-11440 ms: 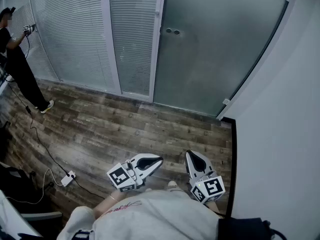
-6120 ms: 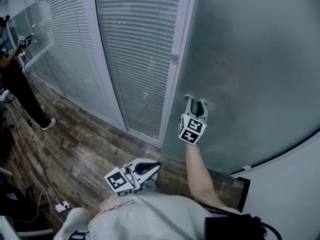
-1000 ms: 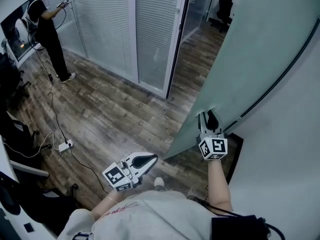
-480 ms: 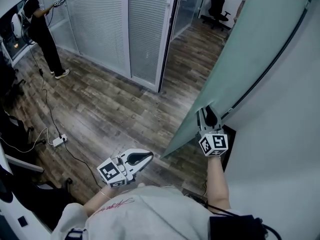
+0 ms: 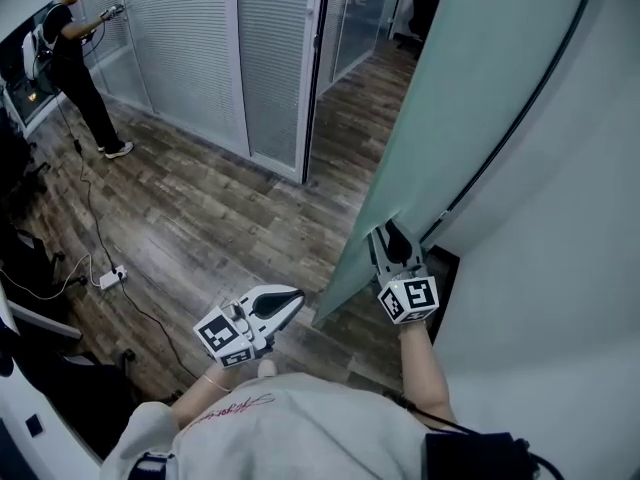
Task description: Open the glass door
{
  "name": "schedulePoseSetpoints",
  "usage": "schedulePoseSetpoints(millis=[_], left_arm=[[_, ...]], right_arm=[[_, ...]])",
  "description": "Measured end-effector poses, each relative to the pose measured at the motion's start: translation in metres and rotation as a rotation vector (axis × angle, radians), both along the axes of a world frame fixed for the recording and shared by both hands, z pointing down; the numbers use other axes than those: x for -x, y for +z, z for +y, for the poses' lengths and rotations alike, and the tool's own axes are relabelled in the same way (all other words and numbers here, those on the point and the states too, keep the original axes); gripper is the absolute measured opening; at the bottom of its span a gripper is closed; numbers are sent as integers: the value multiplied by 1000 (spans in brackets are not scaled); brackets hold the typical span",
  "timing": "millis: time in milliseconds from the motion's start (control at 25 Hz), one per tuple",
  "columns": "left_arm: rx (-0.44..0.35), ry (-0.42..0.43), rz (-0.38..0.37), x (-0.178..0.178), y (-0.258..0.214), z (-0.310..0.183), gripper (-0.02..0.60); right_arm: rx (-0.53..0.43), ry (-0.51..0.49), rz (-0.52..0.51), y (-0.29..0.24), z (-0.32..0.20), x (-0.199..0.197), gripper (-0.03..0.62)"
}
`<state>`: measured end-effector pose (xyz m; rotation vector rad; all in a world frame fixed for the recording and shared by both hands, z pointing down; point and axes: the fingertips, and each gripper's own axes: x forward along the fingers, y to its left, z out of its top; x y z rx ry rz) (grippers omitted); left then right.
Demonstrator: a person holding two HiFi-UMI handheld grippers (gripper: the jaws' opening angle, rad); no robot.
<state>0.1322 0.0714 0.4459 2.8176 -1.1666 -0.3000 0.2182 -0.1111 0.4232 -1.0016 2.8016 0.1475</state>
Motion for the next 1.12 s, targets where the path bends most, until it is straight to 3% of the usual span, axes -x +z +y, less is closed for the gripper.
schedulePoseSetpoints(millis=[280,1120], left_arm=[[47,37,-26,-42,13,16,18],[40,258,-33,-173,17,41,18]], right_arm=[[-4,-25,-12,3,24,-34,132],[-24,-10,5,5,85,-151,127]])
